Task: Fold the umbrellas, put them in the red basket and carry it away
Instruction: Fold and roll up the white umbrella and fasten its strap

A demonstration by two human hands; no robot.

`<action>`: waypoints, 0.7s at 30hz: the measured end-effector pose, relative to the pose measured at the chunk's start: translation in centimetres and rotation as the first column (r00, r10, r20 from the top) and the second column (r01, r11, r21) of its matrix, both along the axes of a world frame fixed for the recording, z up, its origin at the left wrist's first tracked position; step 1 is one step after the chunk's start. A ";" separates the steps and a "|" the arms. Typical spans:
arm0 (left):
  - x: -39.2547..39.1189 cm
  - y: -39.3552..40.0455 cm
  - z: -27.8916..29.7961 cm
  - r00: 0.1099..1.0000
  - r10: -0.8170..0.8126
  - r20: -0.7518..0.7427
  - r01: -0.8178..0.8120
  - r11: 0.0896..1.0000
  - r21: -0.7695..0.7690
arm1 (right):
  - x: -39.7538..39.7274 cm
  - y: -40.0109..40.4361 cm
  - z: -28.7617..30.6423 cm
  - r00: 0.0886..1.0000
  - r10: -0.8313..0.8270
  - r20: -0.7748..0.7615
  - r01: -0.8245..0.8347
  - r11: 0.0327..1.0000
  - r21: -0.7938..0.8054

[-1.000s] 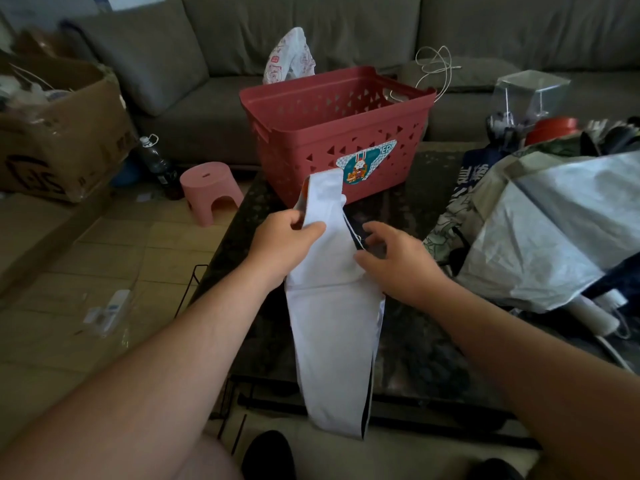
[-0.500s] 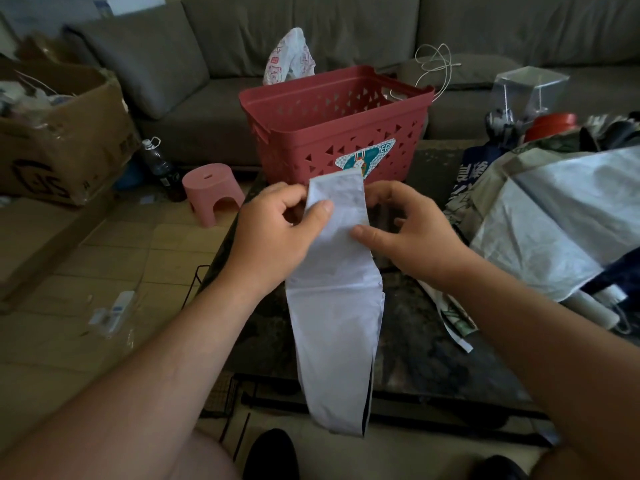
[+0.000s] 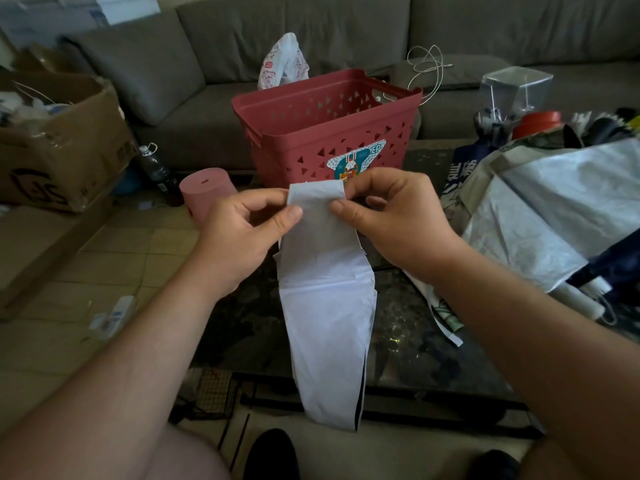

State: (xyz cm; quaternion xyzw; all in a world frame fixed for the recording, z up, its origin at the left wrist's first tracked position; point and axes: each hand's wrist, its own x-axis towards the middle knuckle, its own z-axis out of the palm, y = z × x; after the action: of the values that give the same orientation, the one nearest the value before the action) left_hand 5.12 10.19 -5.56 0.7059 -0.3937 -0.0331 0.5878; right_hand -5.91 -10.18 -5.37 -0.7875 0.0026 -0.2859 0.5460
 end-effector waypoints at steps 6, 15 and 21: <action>0.0 -0.2 -0.1 0.996 0.071 -0.045 -0.074 0.994 -0.080 | 0.0 0.1 0.1 1.000 0.007 0.019 -0.008 0.999 0.031; -0.6 -0.3 0.2 0.999 0.033 -0.042 -0.036 0.996 -0.080 | -0.5 0.6 0.7 1.000 0.022 0.015 -0.022 1.000 0.000; -0.4 -0.6 0.1 0.992 -0.032 -0.126 0.009 0.984 -0.178 | -0.4 0.0 -0.4 0.948 0.115 -0.298 -0.186 0.957 -0.222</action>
State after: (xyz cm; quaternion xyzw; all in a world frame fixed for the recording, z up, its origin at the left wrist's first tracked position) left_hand 4.71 9.59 -5.47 0.6432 -0.3639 -0.0494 0.6719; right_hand -6.32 -10.21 -5.81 -0.8797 -0.0159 -0.1261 0.4582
